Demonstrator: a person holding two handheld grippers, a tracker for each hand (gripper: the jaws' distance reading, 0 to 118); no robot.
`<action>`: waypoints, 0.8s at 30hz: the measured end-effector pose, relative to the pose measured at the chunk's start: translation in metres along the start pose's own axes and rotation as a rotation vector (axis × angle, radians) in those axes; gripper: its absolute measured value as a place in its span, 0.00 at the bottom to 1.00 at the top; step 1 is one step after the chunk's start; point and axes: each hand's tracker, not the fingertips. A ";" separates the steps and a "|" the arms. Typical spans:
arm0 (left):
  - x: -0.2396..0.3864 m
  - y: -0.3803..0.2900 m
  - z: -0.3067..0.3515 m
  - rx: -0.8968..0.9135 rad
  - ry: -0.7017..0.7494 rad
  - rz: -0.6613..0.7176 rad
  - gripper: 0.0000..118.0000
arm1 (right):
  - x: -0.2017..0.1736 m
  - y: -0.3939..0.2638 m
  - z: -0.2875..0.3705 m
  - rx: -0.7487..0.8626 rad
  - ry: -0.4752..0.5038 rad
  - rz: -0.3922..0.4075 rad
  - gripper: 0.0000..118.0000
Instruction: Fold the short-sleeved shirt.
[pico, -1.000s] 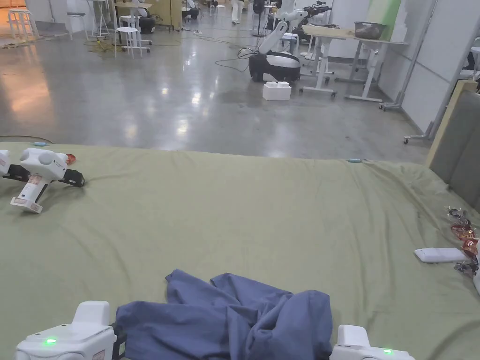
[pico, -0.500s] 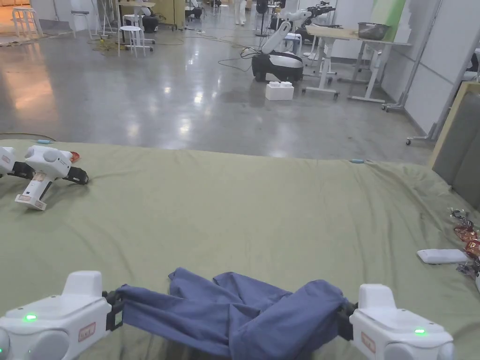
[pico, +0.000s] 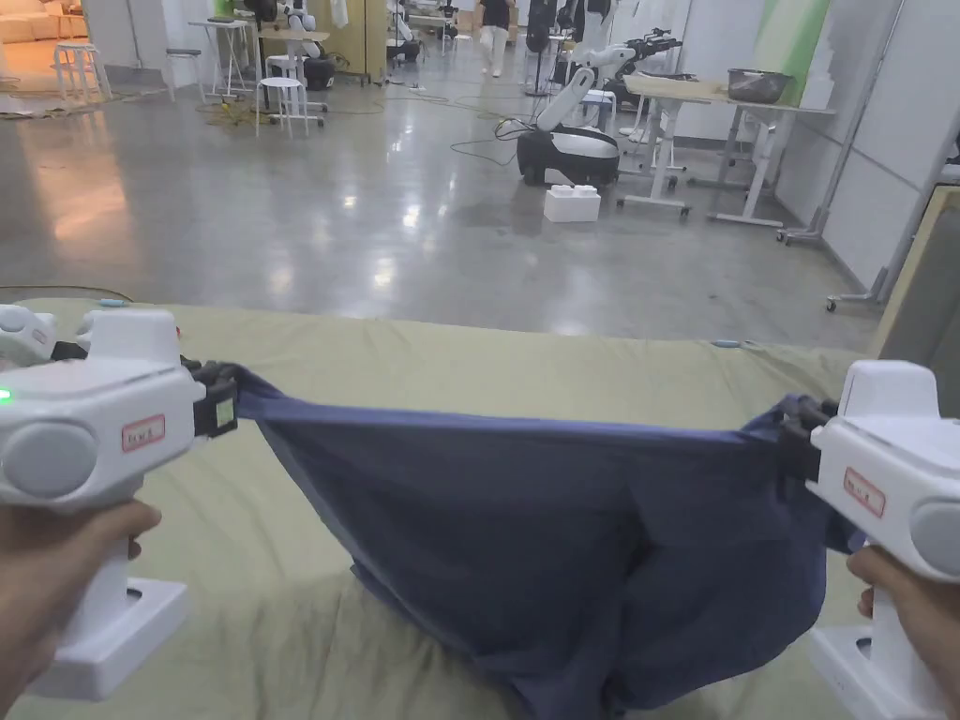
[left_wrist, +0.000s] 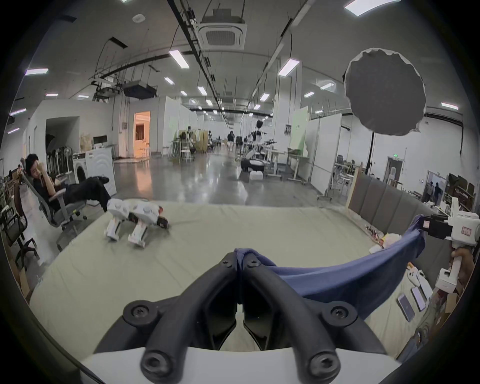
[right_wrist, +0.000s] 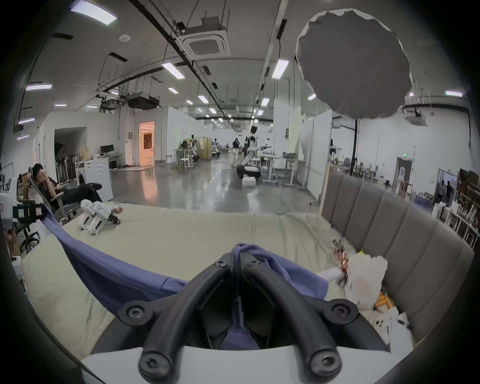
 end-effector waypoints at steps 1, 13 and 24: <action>0.001 0.009 0.001 0.013 -0.001 -0.001 0.00 | -0.001 0.009 -0.001 0.009 0.003 0.009 0.01; 0.008 0.102 -0.031 0.106 0.039 0.000 0.00 | -0.013 0.102 -0.038 0.097 -0.027 0.030 0.01; 0.002 0.178 -0.060 0.154 0.117 -0.059 0.00 | -0.027 0.184 -0.070 0.159 -0.054 0.023 0.01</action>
